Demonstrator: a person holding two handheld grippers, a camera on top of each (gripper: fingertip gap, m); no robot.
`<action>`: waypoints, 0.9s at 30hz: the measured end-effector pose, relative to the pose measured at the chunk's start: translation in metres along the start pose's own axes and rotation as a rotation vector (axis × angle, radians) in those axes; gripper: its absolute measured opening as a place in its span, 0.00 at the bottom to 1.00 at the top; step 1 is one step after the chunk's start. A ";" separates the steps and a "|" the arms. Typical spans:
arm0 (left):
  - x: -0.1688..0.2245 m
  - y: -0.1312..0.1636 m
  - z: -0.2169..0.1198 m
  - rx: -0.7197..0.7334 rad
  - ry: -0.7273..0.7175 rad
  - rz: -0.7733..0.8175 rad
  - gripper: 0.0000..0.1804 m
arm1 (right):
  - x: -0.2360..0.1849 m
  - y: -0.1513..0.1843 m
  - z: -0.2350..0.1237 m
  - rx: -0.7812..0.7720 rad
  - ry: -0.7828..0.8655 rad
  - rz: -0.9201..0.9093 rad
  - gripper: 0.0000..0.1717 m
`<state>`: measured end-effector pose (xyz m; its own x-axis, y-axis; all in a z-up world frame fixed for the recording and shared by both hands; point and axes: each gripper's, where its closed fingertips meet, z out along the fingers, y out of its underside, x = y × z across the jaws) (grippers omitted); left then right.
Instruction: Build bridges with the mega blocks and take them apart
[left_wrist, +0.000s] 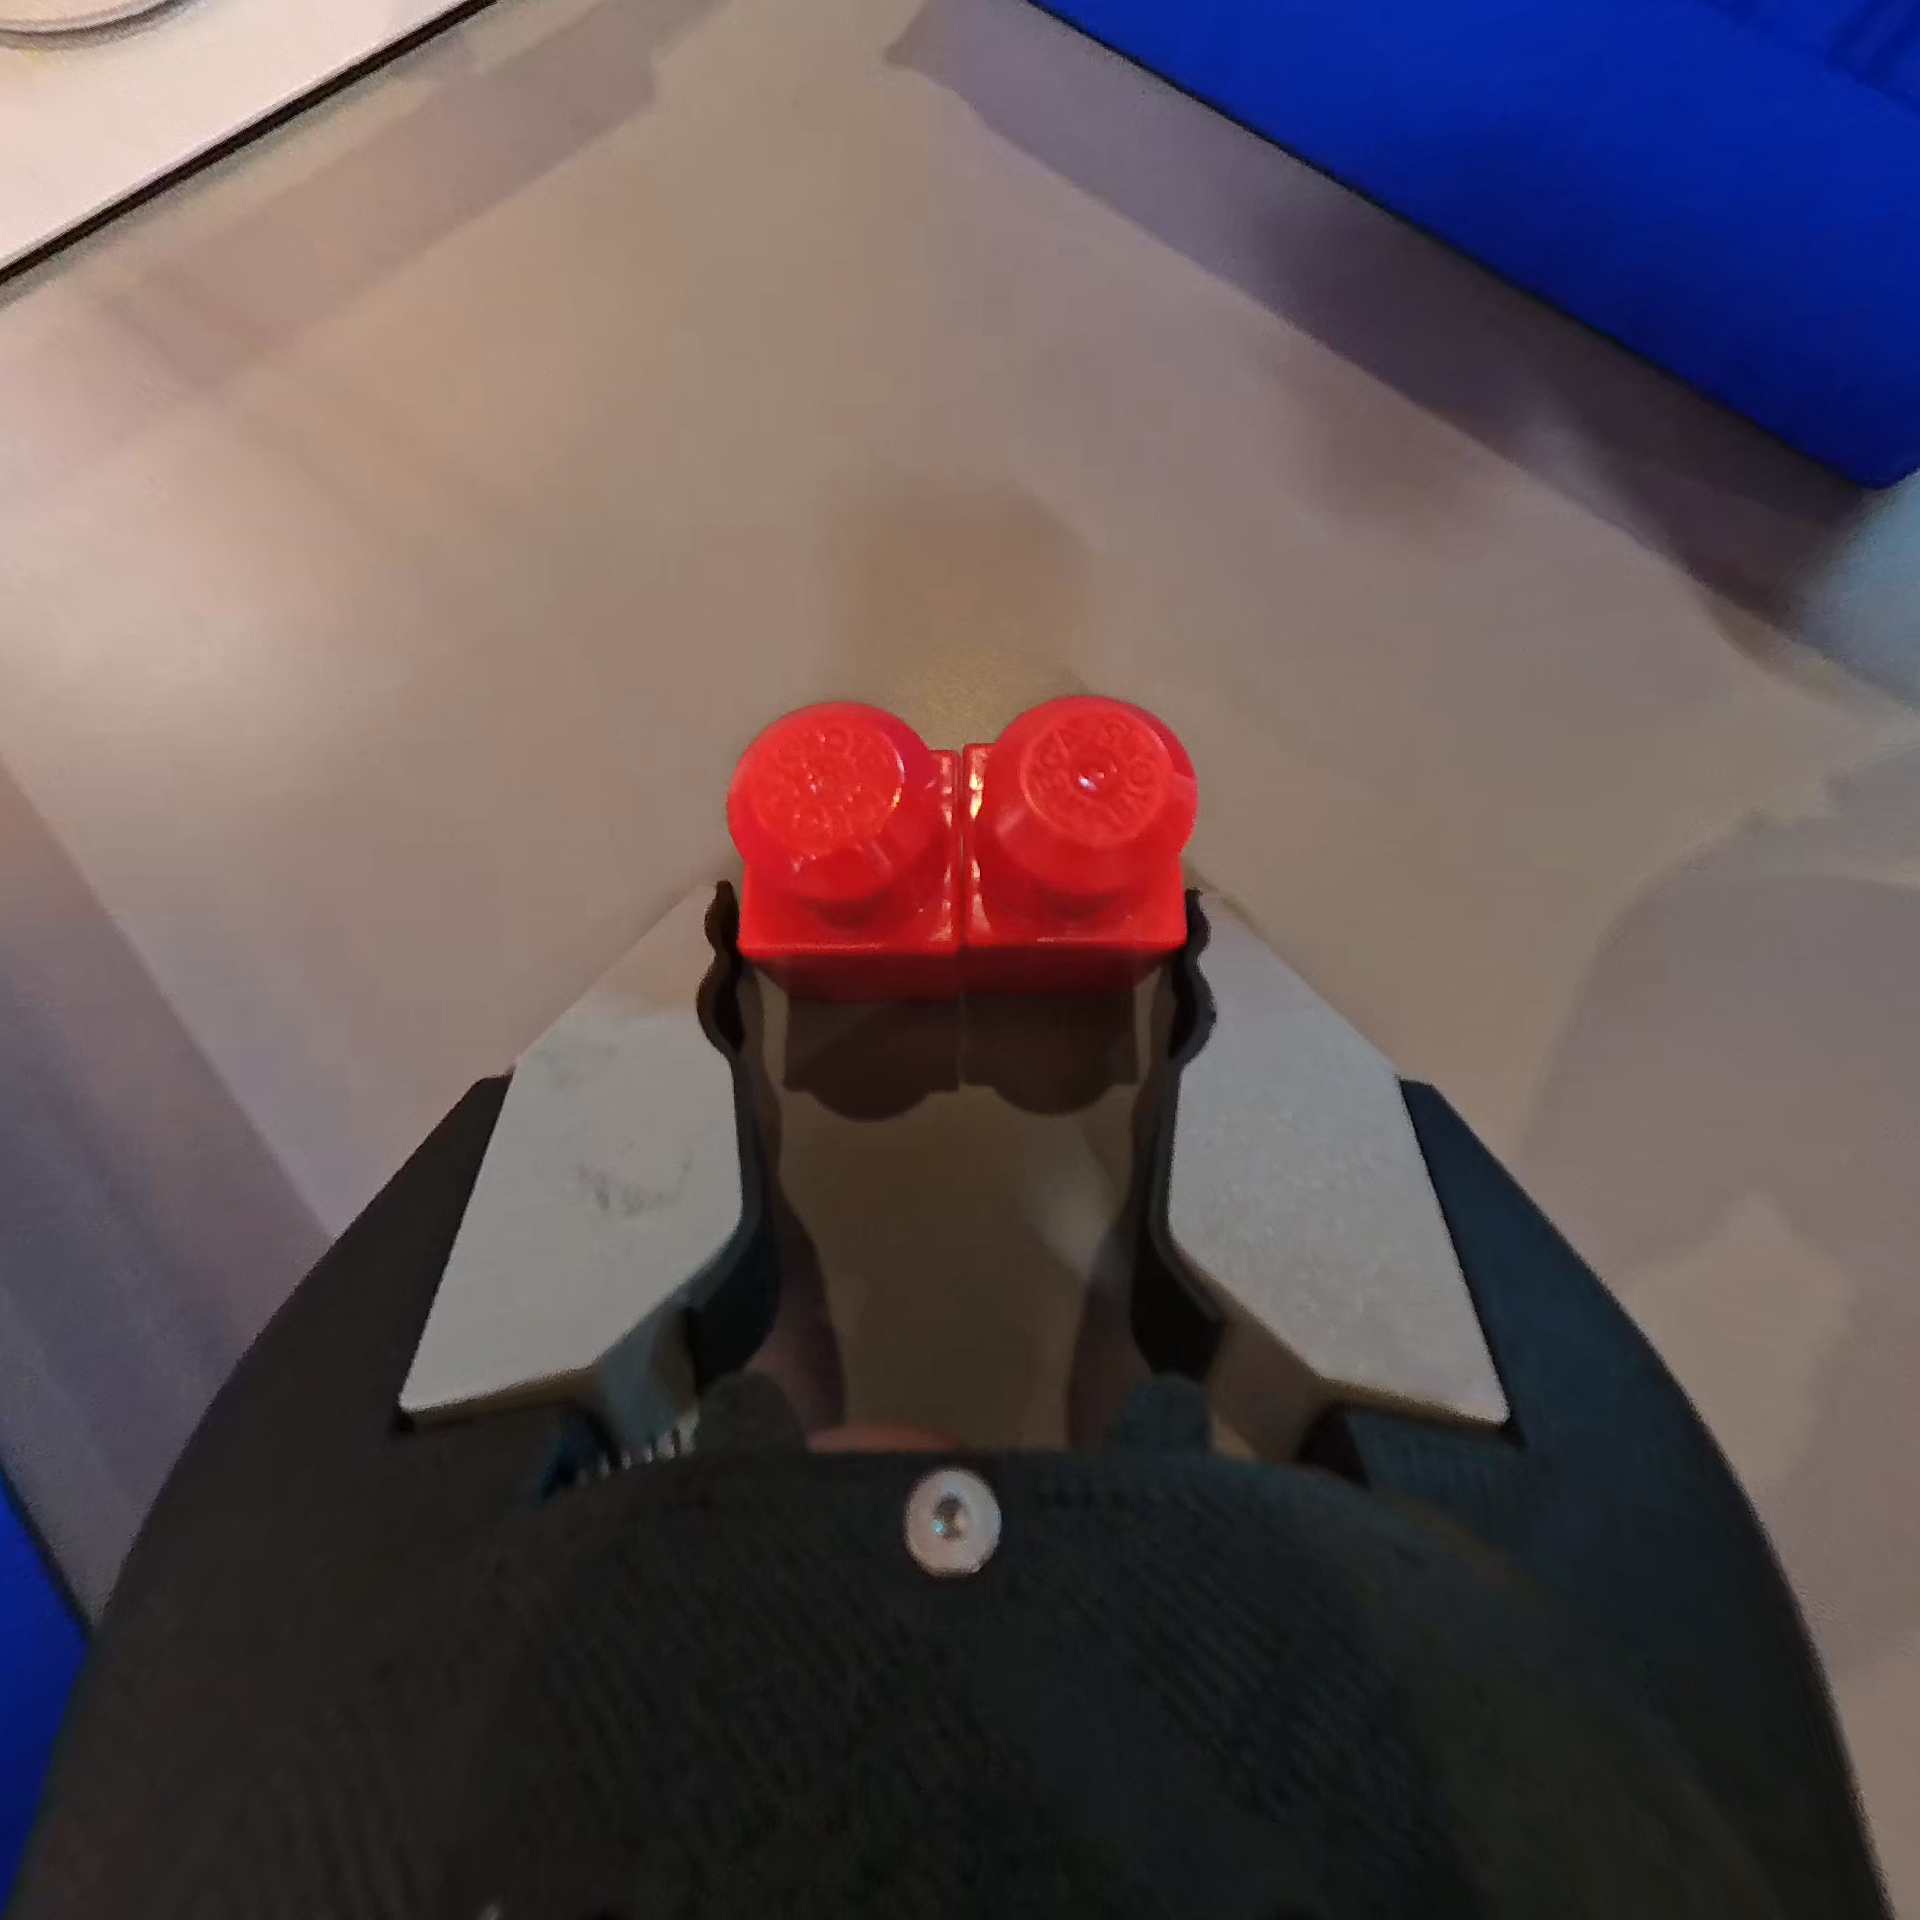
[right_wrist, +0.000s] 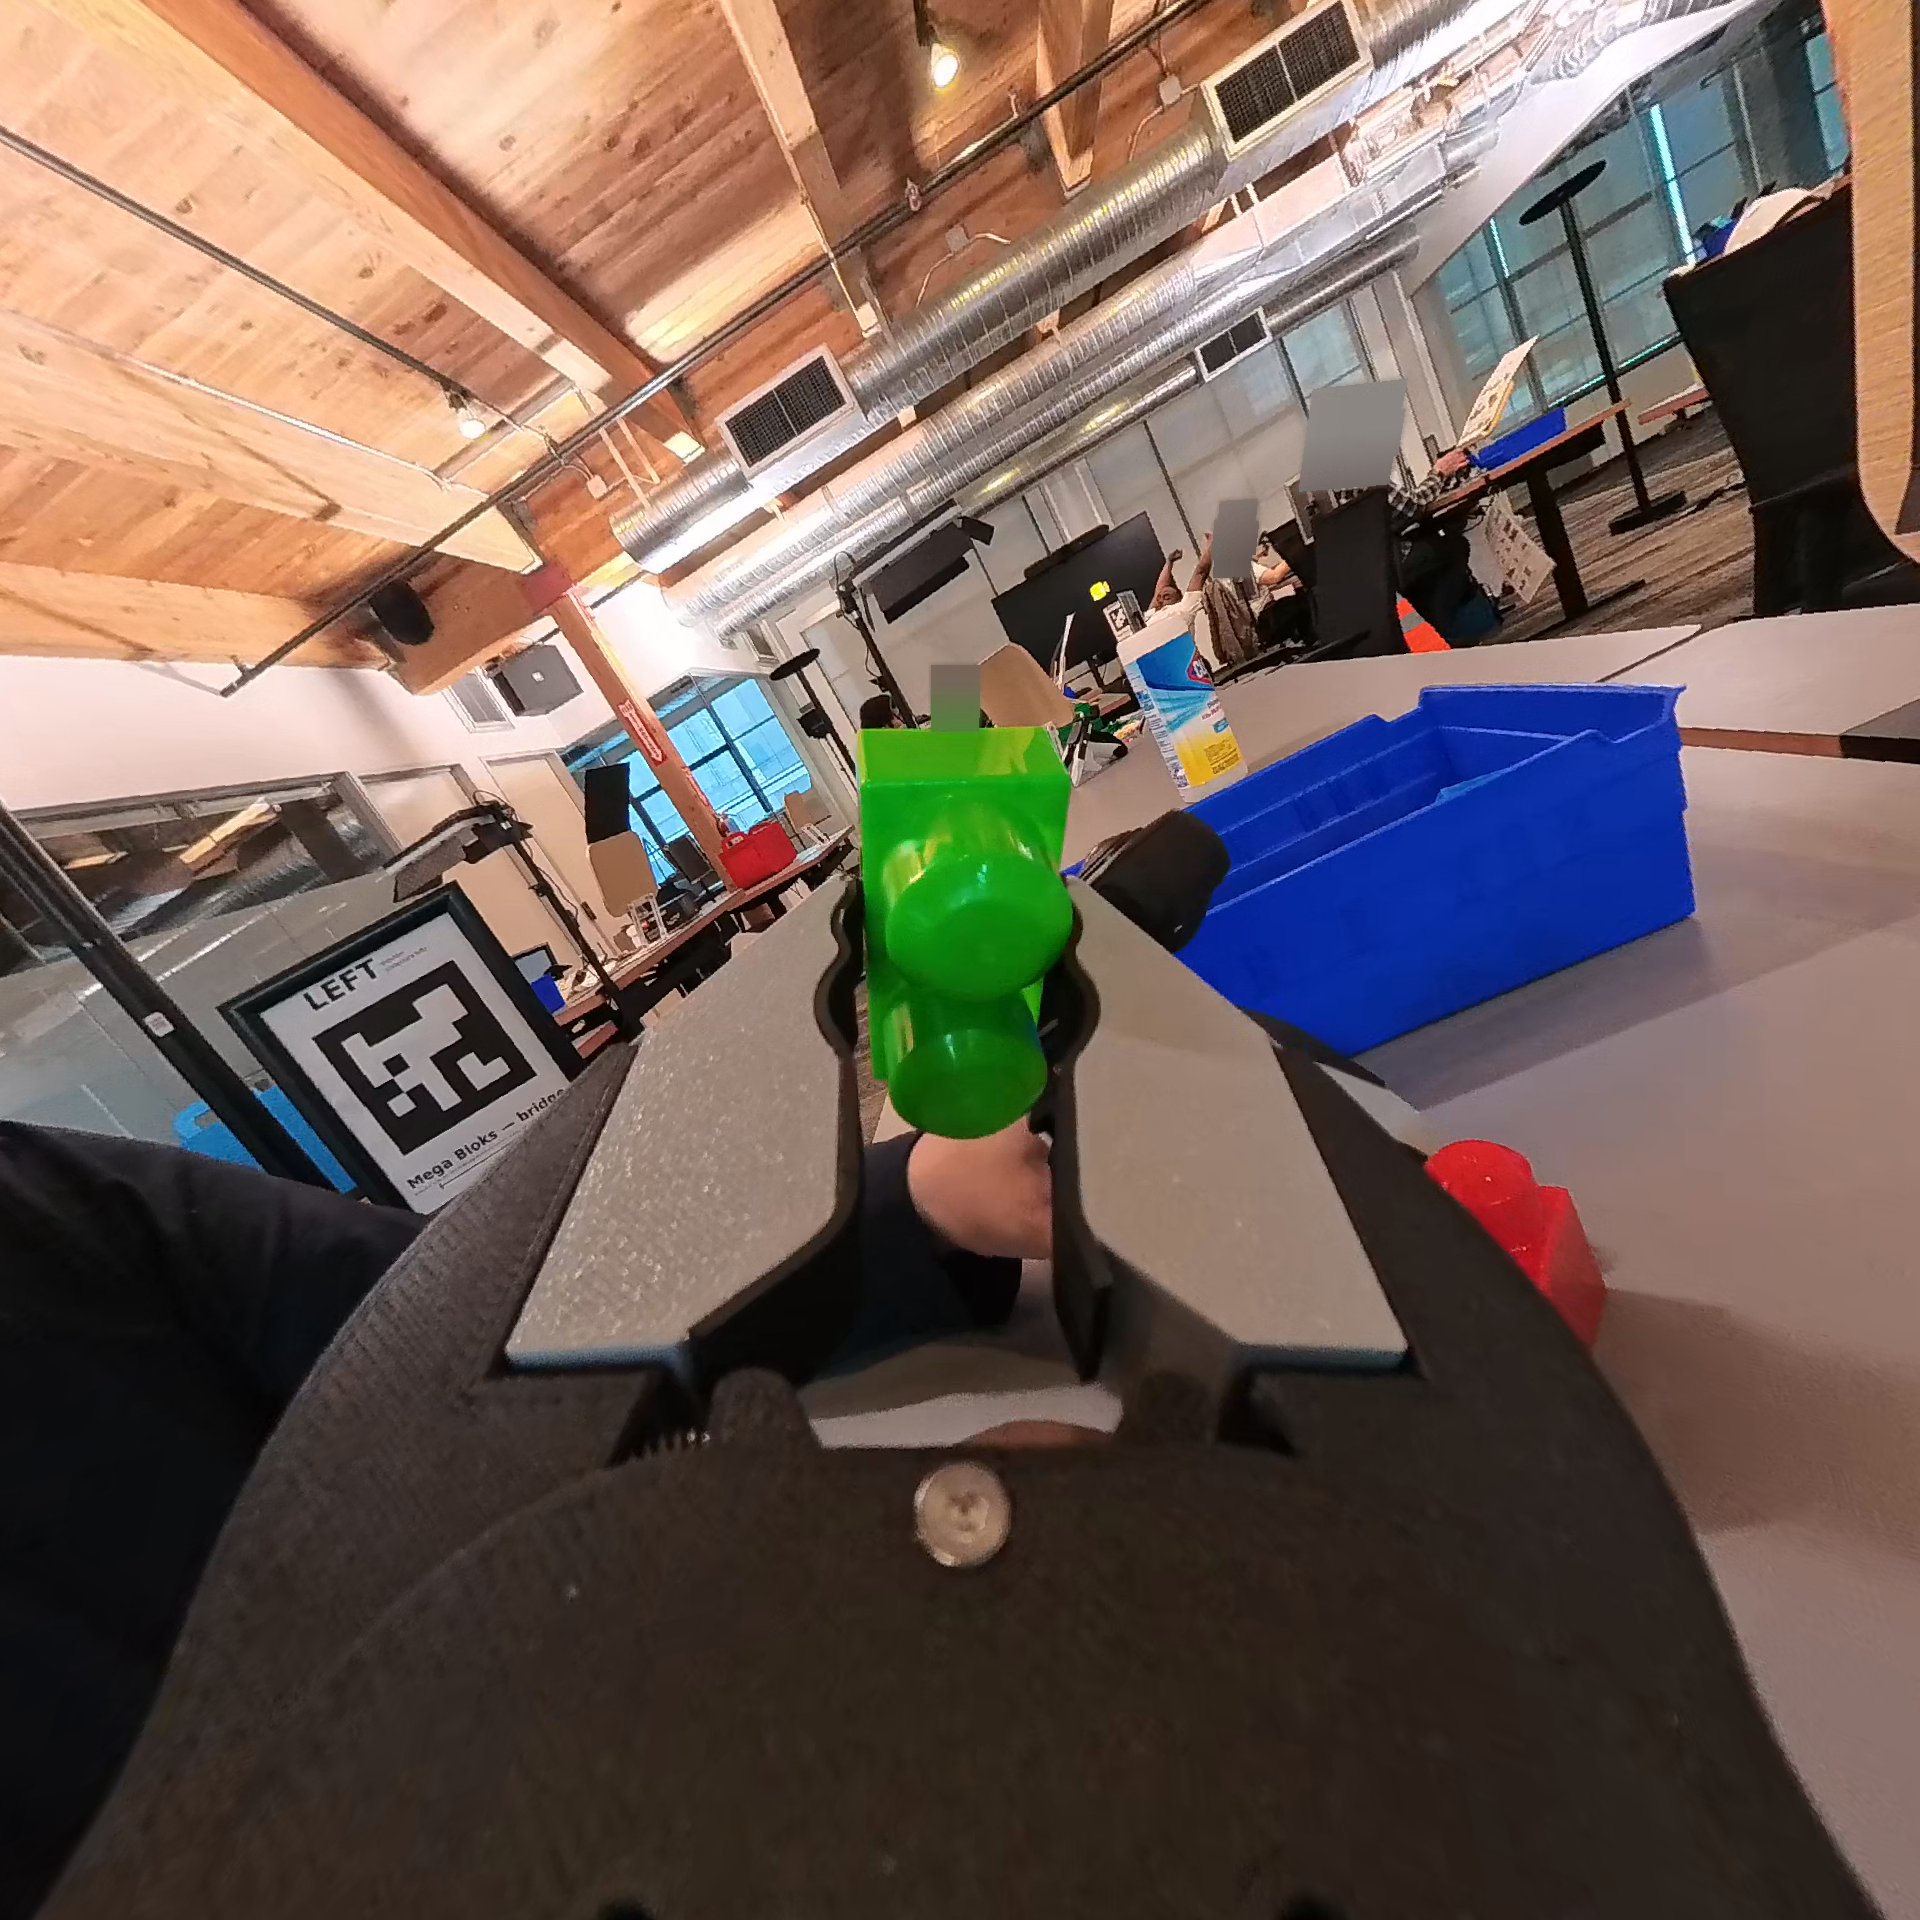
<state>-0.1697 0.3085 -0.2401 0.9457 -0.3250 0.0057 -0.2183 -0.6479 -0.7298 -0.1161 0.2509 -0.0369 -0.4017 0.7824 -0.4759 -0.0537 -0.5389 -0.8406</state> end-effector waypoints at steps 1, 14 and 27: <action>0.000 0.000 0.000 0.000 0.001 0.001 0.46 | 0.000 0.000 0.000 0.001 0.000 0.000 0.19; 0.000 -0.002 0.002 0.001 -0.004 0.004 0.45 | 0.001 0.000 0.000 -0.001 0.005 -0.001 0.19; 0.004 -0.001 -0.003 0.014 0.029 0.027 0.02 | 0.013 -0.014 -0.022 0.001 0.137 -0.118 0.19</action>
<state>-0.1665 0.3058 -0.2377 0.9322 -0.3620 0.0058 -0.2396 -0.6290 -0.7396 -0.1002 0.2758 -0.0375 -0.2643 0.8754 -0.4047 -0.0938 -0.4410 -0.8926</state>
